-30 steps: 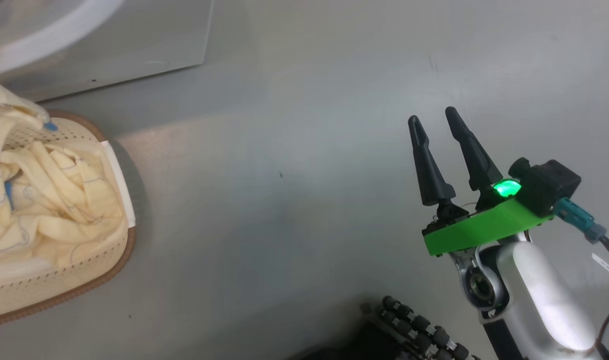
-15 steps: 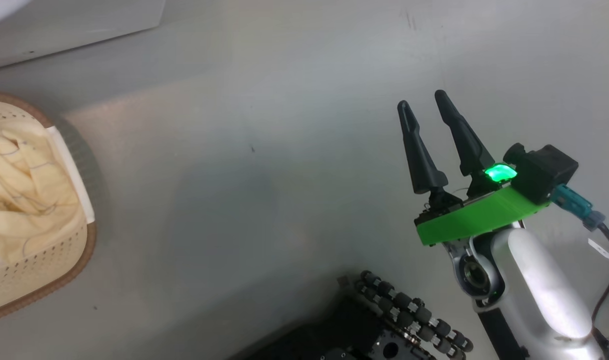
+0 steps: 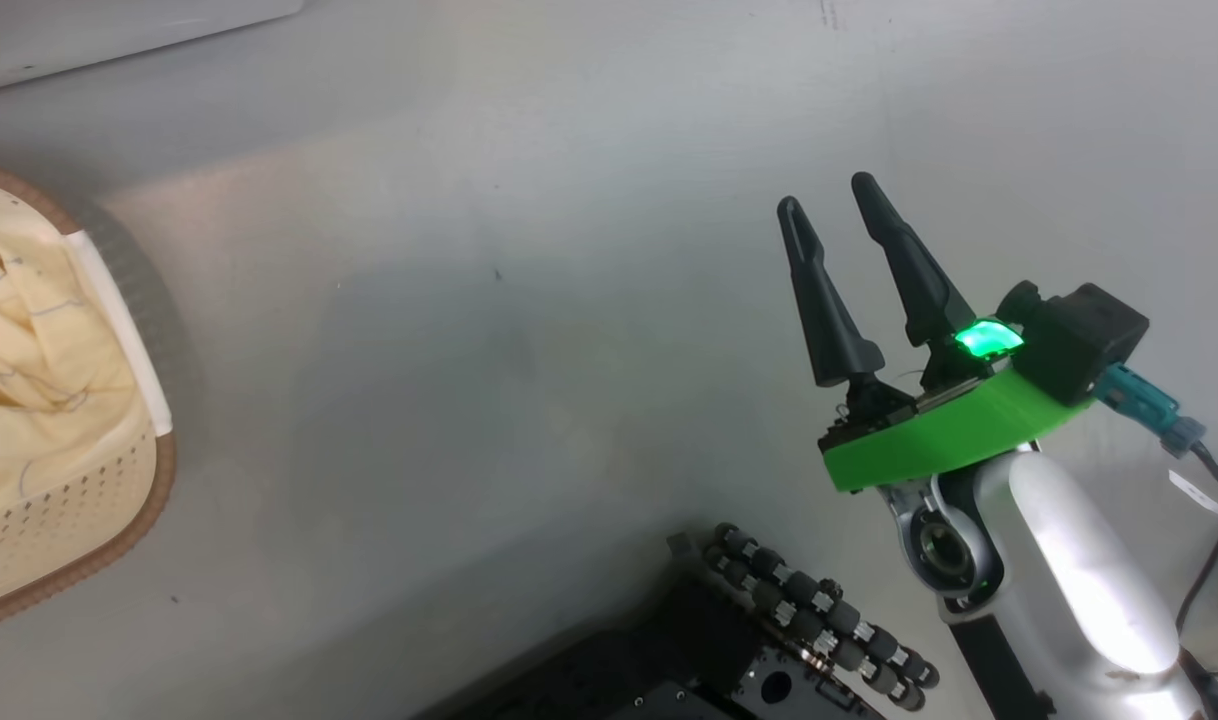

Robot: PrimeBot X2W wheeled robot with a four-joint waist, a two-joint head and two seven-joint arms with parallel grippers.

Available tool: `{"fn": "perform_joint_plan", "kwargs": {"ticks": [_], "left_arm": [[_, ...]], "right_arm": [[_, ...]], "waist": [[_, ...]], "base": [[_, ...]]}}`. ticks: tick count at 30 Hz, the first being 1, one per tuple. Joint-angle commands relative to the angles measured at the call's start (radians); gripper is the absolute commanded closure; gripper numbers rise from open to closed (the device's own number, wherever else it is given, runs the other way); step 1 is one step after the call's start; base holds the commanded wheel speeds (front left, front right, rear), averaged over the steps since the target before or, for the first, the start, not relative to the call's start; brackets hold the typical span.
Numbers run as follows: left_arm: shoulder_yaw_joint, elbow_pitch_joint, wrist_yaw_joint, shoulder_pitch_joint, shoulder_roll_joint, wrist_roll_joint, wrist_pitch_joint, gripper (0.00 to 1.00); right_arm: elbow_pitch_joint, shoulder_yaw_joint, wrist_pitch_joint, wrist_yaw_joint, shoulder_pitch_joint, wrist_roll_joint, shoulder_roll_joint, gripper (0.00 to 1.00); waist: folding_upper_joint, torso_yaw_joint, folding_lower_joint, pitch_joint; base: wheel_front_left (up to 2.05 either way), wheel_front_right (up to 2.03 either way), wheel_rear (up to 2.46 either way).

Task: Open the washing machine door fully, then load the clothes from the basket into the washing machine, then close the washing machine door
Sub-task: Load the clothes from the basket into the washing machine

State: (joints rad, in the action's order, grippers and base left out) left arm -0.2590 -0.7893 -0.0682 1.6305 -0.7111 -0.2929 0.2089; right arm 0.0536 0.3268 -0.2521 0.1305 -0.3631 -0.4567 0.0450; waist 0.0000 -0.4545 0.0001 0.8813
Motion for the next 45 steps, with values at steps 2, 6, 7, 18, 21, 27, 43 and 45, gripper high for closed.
{"fn": "perform_joint_plan", "kwargs": {"ticks": [2,6,7,18,21,27,43,45], "left_arm": [[0.010,0.031,-0.007,0.037,-0.027,-0.010,0.051,1.00],[0.002,0.038,-0.025,0.040,-0.015,-0.028,0.207,1.00],[0.003,0.047,-0.032,0.040,-0.016,-0.032,0.239,1.00],[0.037,0.190,-0.094,-0.055,-0.033,-0.068,0.256,0.00],[0.049,0.214,-0.107,-0.101,-0.027,-0.085,0.234,0.00],[0.076,0.244,-0.114,-0.216,-0.007,-0.126,0.149,0.00],[0.107,0.298,-0.182,-0.625,0.095,-0.143,-0.258,0.00],[0.109,0.303,-0.185,-0.655,0.111,-0.150,-0.282,0.00]], "right_arm": [[-0.026,0.009,-0.010,0.000,0.020,-0.002,0.005,0.00],[-0.022,0.009,-0.010,0.000,0.021,-0.001,0.005,0.00],[-0.022,0.011,-0.010,0.000,0.019,-0.002,0.005,0.00],[-0.010,0.007,-0.010,0.000,0.009,-0.006,0.005,0.00],[-0.008,-0.005,-0.010,0.000,0.010,0.000,0.005,0.00],[-0.004,-0.024,-0.010,0.000,0.014,0.021,0.005,0.00],[0.013,-0.108,-0.010,0.000,0.075,0.100,0.005,0.00],[0.015,-0.112,-0.010,0.000,0.082,0.105,0.005,0.00]], "waist": [[0.0000,0.003,-0.0001,0.002],[0.0000,0.007,-0.0001,0.000],[0.0000,0.007,-0.0001,0.000],[0.0000,0.017,-0.0001,-0.028],[0.0000,0.031,-0.0001,-0.041],[0.0000,0.064,-0.0001,-0.083],[0.0000,0.156,-0.0001,-0.260],[0.0000,0.162,-0.0001,-0.277]], "base": [[0.00,0.00,0.00],[0.00,0.00,0.00],[0.00,0.00,0.00],[0.00,0.00,0.00],[0.00,0.00,0.00],[0.00,0.00,0.00],[0.00,0.00,0.00],[0.00,0.00,0.00]]}}
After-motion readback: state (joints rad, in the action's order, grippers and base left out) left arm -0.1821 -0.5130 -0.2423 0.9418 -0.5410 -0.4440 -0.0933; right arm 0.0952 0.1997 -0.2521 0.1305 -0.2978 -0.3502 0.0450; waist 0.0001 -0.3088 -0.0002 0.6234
